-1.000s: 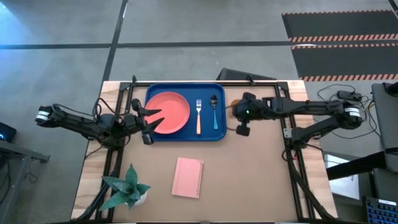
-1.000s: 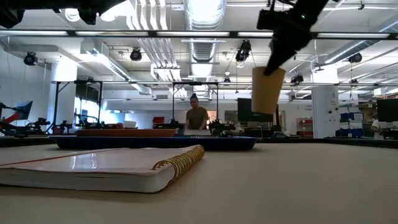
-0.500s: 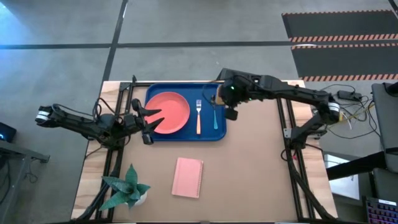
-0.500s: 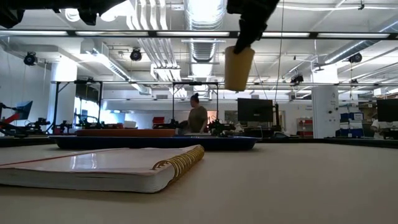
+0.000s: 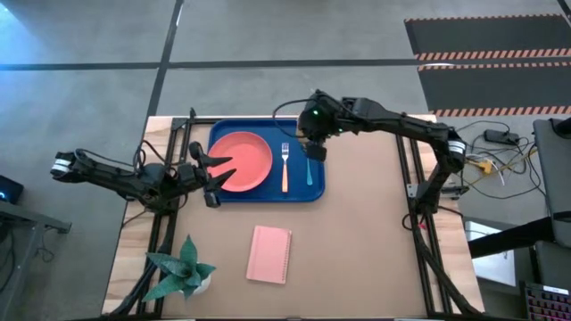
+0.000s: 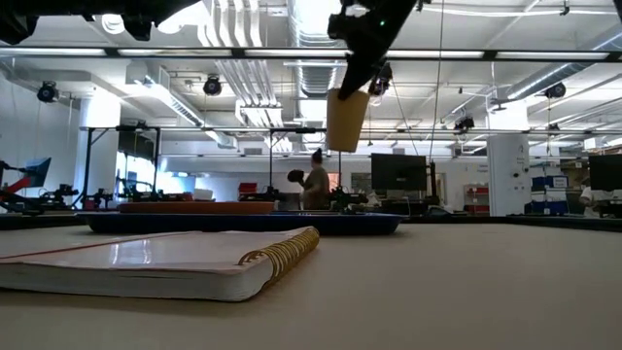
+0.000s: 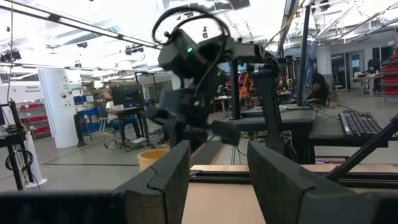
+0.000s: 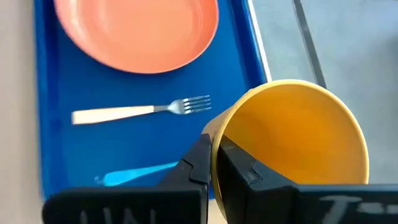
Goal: Pick and place plate/cup/fork/spoon on tray
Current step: Put the yellow cup to the top of the light orange fork and light blue spoon on the blue tray
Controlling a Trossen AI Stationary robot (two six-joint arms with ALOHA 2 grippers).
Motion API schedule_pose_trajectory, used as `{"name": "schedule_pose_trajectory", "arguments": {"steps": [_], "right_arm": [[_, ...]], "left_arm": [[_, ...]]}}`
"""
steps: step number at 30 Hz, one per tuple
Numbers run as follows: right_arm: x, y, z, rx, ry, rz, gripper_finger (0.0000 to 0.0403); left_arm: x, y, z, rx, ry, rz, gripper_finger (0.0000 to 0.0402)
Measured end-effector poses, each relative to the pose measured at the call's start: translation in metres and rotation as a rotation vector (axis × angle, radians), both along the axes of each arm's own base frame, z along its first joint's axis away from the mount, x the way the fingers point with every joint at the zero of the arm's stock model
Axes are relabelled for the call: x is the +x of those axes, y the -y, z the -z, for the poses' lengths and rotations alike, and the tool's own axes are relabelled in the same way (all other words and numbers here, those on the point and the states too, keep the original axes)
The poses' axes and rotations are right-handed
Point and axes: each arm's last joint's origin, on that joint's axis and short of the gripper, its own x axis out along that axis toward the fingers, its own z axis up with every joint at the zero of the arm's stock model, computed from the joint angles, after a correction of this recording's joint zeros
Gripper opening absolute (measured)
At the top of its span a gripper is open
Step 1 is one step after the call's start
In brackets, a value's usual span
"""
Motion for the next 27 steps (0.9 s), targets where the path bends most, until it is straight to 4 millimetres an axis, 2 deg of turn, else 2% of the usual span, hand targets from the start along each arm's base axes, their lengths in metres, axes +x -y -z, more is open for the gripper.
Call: {"name": "schedule_pose_trajectory", "arguments": {"steps": [8, 18, 23, 27], "right_arm": [[0.019, 0.041, 0.028, 0.010, 0.050, 0.000, 0.0008], [0.038, 0.093, 0.078, -0.012, 0.062, 0.031, 0.0008], [0.043, 0.104, 0.105, 0.033, 0.026, 0.011, 0.0008], [0.046, 0.106, 0.118, 0.051, 0.001, -0.003, 0.0008]], "left_arm": [[0.000, 0.000, 0.000, 0.000, 0.000, 0.000, 0.0143], [0.000, 0.000, 0.000, -0.001, -0.001, 0.000, 0.0143], [0.000, 0.000, 0.000, 0.000, -0.001, 0.000, 0.0143], [0.000, 0.000, 0.000, 0.000, 0.000, 0.000, 0.0143]]}}
